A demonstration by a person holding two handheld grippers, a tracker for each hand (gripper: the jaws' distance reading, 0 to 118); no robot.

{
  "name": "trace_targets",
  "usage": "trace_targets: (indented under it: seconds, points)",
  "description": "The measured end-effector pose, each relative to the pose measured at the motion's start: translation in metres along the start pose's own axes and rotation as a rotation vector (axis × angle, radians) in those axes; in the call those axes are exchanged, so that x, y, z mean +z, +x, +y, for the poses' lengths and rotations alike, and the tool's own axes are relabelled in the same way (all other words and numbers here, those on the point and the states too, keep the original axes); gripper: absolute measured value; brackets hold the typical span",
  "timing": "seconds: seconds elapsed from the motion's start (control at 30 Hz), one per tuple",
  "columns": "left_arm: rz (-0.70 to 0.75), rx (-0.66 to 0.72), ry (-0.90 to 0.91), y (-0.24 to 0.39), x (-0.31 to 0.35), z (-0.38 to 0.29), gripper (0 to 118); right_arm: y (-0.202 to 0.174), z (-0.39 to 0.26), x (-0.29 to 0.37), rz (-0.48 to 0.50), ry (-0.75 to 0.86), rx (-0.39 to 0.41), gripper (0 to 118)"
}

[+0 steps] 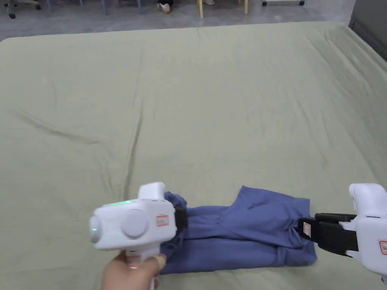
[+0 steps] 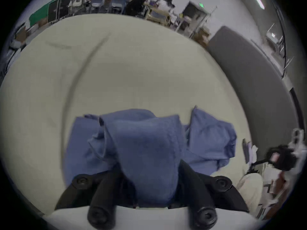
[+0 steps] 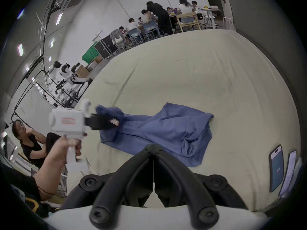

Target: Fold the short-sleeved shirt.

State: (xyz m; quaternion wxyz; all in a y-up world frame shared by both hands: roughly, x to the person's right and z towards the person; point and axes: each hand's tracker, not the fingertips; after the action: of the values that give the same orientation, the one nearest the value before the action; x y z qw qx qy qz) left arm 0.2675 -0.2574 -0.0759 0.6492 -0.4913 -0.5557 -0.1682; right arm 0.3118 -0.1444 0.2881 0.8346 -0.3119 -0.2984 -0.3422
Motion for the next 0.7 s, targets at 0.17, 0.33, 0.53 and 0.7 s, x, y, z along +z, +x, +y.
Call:
trace_targets:
  seconds: [0.17, 0.33, 0.53, 0.7]
  points:
    - [-0.046, -0.06, 0.035, -0.003, -0.019, -0.011, 83, -0.003, -0.001, 0.006, -0.033, 0.001, 0.025, 3]
    - [-0.373, 0.107, 0.032, -0.009, 0.053, -0.007, 118, 0.001, -0.002, 0.005, 0.013, 0.007, 0.018, 3]
    - [0.021, 0.092, 0.163, -0.046, 0.09, 0.002, 0, 0.006, -0.006, 0.007, 0.031, 0.024, -0.013, 3]
    - [0.054, -0.011, 0.005, -0.023, 0.016, -0.01, 0, 0.014, -0.012, 0.016, 0.02, 0.031, -0.029, 3]
